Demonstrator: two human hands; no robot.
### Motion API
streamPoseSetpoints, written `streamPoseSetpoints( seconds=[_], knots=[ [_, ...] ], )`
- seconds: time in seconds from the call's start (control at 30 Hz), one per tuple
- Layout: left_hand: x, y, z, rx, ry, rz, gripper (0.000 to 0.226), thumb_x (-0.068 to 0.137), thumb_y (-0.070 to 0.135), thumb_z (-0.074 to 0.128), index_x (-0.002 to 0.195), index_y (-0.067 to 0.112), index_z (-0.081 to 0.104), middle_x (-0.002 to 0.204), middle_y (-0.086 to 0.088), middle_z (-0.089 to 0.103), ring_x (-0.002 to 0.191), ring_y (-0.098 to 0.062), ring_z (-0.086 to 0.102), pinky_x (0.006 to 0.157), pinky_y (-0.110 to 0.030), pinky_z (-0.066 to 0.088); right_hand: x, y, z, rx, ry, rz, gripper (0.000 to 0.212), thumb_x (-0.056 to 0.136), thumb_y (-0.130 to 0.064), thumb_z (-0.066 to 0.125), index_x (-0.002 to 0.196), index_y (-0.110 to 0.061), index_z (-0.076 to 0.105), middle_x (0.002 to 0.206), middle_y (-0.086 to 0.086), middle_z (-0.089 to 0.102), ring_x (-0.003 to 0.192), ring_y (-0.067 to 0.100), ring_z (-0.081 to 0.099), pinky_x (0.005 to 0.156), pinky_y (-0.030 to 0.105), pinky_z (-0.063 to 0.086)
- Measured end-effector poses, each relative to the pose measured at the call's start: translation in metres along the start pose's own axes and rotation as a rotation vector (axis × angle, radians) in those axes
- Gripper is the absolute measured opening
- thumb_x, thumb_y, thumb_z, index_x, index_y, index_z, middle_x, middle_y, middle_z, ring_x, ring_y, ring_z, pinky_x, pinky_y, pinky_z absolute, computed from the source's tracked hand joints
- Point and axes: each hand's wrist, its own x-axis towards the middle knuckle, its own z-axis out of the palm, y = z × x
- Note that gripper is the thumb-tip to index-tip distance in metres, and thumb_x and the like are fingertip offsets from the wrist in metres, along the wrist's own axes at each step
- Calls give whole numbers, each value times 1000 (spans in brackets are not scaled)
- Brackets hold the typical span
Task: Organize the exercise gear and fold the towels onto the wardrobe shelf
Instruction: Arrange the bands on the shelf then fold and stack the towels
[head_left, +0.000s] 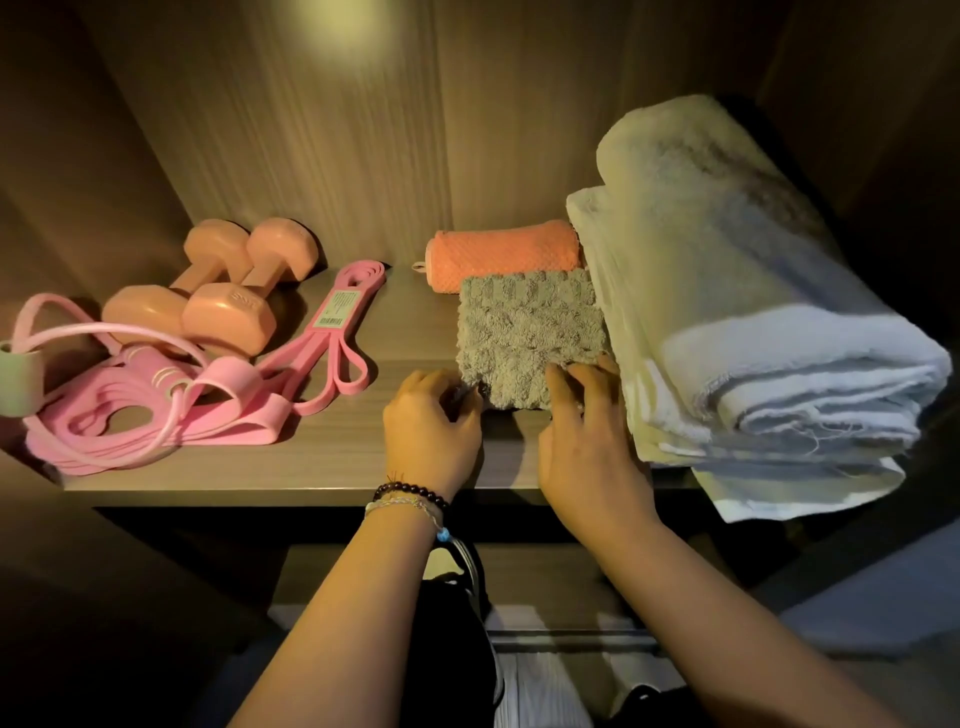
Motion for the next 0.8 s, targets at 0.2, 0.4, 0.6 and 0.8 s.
streamPoseSetpoints(
  seconds=[0.2, 0.4, 0.6, 0.8],
  knots=[
    [-2, 8, 10, 13, 39, 19, 8, 76, -6, 68, 82, -3, 66, 90, -17, 63, 78, -31, 60, 66, -12, 27, 2, -1, -3, -103, -31, -62, 53, 81, -18, 34, 119, 8, 61, 124, 19, 41, 122, 36, 37, 97, 56, 47],
    [-16, 15, 1, -9, -79, 27, 9, 80, -2, 61, 88, 3, 61, 95, -10, 65, 90, -29, 60, 68, -12, 27, -7, -1, -7, -169, -132, -95, 58, 81, -20, 34, 125, 12, 55, 131, 31, 52, 130, 46, 40, 112, 53, 30],
    [-36, 22, -17, 65, -233, -126, 60, 94, 14, 53, 148, 3, 31, 150, -14, 40, 139, -28, 36, 109, -27, 27, -7, 6, -14, -229, -287, -125, 64, 85, -28, 29, 136, 9, 44, 143, 27, 42, 138, 44, 33, 115, 54, 25],
    [-65, 40, -45, 60, -250, -83, 59, 98, 19, 47, 151, 8, 23, 158, -7, 24, 147, -16, 18, 112, -21, 19, -23, 1, -54, 36, -387, -203, 74, 92, -7, 40, 153, -9, -3, 161, 5, -11, 148, 20, -12, 120, 34, 7]
  ],
)
